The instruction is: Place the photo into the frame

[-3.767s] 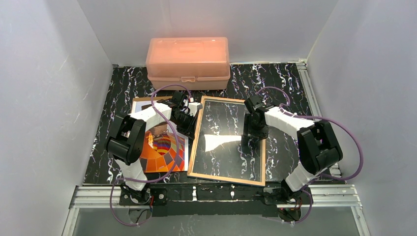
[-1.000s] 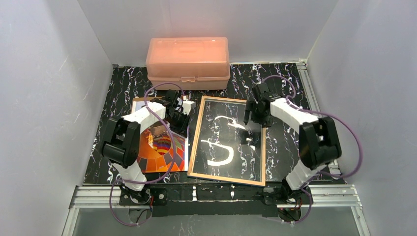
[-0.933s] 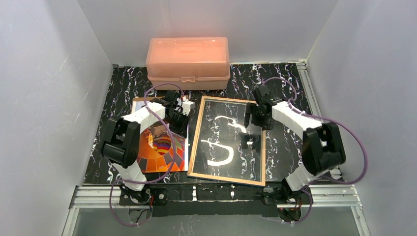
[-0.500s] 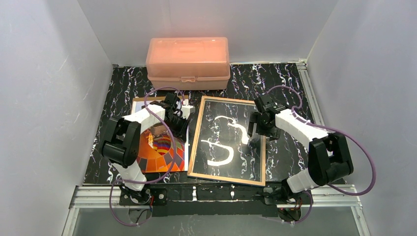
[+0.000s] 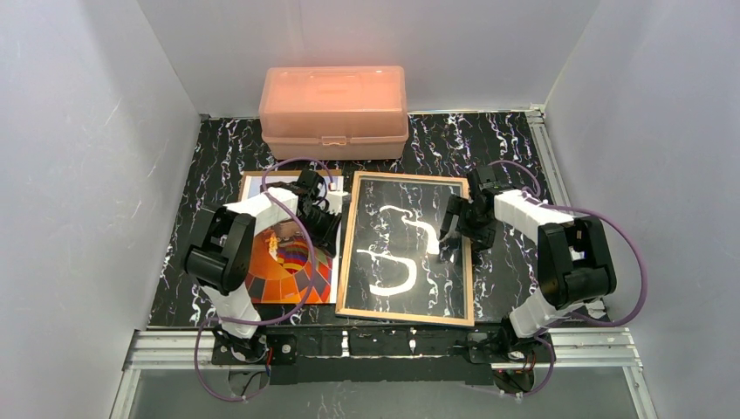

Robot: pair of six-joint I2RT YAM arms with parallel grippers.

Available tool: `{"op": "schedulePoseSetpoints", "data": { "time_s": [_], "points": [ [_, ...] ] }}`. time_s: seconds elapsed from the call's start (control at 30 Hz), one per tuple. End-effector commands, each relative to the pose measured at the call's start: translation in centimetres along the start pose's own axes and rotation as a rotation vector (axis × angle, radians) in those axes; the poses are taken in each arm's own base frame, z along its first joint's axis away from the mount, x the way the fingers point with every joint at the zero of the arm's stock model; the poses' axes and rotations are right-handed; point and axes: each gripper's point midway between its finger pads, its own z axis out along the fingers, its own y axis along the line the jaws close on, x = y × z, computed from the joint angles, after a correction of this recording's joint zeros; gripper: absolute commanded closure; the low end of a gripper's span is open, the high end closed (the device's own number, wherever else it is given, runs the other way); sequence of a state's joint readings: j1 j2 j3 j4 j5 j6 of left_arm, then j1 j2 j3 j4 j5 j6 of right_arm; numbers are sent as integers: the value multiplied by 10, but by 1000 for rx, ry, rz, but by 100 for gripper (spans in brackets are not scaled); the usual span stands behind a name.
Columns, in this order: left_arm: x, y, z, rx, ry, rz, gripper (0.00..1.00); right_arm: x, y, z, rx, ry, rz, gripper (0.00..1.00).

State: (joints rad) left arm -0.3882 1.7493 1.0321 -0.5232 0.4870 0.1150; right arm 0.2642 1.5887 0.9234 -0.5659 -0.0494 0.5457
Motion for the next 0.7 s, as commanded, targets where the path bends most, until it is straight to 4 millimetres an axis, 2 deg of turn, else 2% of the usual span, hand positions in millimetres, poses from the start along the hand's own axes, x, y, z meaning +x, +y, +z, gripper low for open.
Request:
{"op": "schedulePoseSetpoints", "data": {
  "time_s": [0.0,0.17,0.3,0.4,0.47,0.57,0.6,0.67],
  "points": [
    [-2,4,10,-21,13,16,98,-18,31,-5,-137,-31,-14,3],
    [-9,10,7,-63,-3,31,99,-25,39,0,-197,-16,29,4],
    [-21,11,7,-66,-13,22,99,-49,44,-5,-185,-56,42,4],
    [-25,12,1,-80,-11,22,99,-73,41,-24,-132,-133,32,4],
    [-25,11,-11,-81,-12,23,99,-84,46,-44,-116,-206,5,5],
    [-23,12,-43,-57,-37,-15,99,-75,73,-65,-106,-282,-87,4],
    [-23,13,-59,-50,-59,-22,99,-67,86,-68,-110,-292,-120,4],
    [-19,22,-89,-42,-85,-52,97,-40,126,-69,-150,-292,-202,4]
  ]
}}
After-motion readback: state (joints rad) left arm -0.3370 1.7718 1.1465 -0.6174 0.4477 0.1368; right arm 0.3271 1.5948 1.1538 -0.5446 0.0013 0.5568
